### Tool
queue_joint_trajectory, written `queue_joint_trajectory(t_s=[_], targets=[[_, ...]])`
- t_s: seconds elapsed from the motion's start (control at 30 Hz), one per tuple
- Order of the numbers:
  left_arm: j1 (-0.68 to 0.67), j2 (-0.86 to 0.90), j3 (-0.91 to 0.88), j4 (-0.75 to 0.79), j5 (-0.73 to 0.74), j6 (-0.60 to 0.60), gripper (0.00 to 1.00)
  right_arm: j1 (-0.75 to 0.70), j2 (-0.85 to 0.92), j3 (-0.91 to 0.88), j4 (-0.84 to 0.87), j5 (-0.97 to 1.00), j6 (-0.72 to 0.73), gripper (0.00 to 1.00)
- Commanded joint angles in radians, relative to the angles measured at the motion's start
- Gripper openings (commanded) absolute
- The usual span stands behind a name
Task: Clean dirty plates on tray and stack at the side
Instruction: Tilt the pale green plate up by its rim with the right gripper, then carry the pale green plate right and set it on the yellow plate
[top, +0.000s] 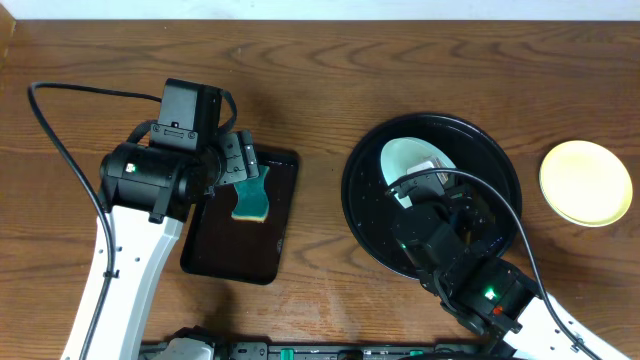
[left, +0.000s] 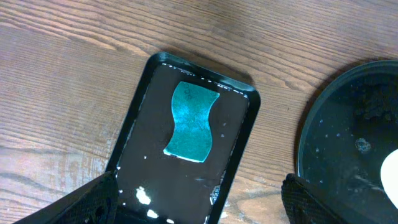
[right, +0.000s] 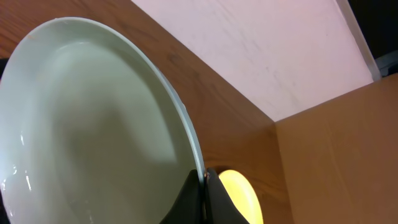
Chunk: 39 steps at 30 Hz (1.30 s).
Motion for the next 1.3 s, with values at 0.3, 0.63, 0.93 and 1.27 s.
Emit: queue_joint_trajectory(t_s=[0.3,0.63,0.93,1.27], targets=[[0.005,-0.006,0.000,-0.005,-0.002,-0.005,0.85,0.009,-0.010,0.013,0.008,0.036,-0.007,0.01],[0.005,-0.006,0.000,-0.005,-0.002,-0.005,0.84,0.009,-0.010,0.013,0.010,0.035,-0.007,0.01],[0.005,-0.006,0.000,-0.005,-0.002,-0.006,0.85,0.008,-0.010,0.013,0.008,0.036,-0.007,0.01],[0.005,-0.006,0.000,-0.005,-0.002,-0.005,0.85,0.008,0.006,0.013,0.010,0.035,-0.006,0.01]])
